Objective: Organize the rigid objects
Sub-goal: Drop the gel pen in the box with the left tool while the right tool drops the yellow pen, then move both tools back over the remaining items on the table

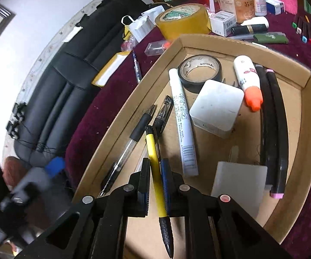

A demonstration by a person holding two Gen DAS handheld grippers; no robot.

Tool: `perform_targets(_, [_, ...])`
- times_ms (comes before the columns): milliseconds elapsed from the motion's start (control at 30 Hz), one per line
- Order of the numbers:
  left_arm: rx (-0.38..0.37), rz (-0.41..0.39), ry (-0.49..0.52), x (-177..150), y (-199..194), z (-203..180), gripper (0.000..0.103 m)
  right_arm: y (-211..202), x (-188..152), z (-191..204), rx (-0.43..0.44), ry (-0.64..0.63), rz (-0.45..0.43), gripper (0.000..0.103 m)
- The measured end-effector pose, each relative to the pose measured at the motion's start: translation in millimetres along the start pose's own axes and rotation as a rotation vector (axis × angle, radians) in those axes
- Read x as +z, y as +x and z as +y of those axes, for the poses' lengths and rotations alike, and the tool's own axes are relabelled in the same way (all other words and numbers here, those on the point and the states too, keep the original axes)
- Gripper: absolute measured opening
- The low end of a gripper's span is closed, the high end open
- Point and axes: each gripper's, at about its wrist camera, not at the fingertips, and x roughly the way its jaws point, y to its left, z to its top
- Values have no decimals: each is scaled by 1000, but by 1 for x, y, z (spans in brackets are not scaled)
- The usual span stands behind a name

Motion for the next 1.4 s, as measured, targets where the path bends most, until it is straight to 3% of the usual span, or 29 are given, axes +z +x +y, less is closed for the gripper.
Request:
perform_targets(200, [-3,-16,-61,-3,-9,19,72,-4,1,-4,-69,22,-40,13])
perform_targets(333, [-5,-21,-69,-5,-10,17,72,-11,-1,-13,-1,79,-56,19])
perform_targets(500, [-17,-27,-41,-7,-12,1,76,-55,-11,-20,19,34,-182,49])
perform_targets(567, [-36,-25,-14,-9,-11,-12,76,-82,-21,-33,-16,9,-259,68])
perform_targets(700, [-72,-24,62,-14,-10,-43,76,-119,-34,-72,-127,11,-352,78])
perform_targets(867, [-123,5,210,-27,0,-98,77,-164,-37,-183,-327,186,-369,79])
perform_targets(933, [-176,34,266,-36,9,-121,77,-180,-32,-226,-398,269,-373,79])
perform_targets(1033, [-240,91,316,-46,26,-148,77,-191,-18,-271,-438,346,-350,78])
perform_targets(1233, [-196,158,385,-62,53,-172,77,-180,29,-298,-504,357,-336,78])
perform_targets(1400, [-122,159,399,-54,60,-164,77,-167,60,-303,-546,311,-318,78])
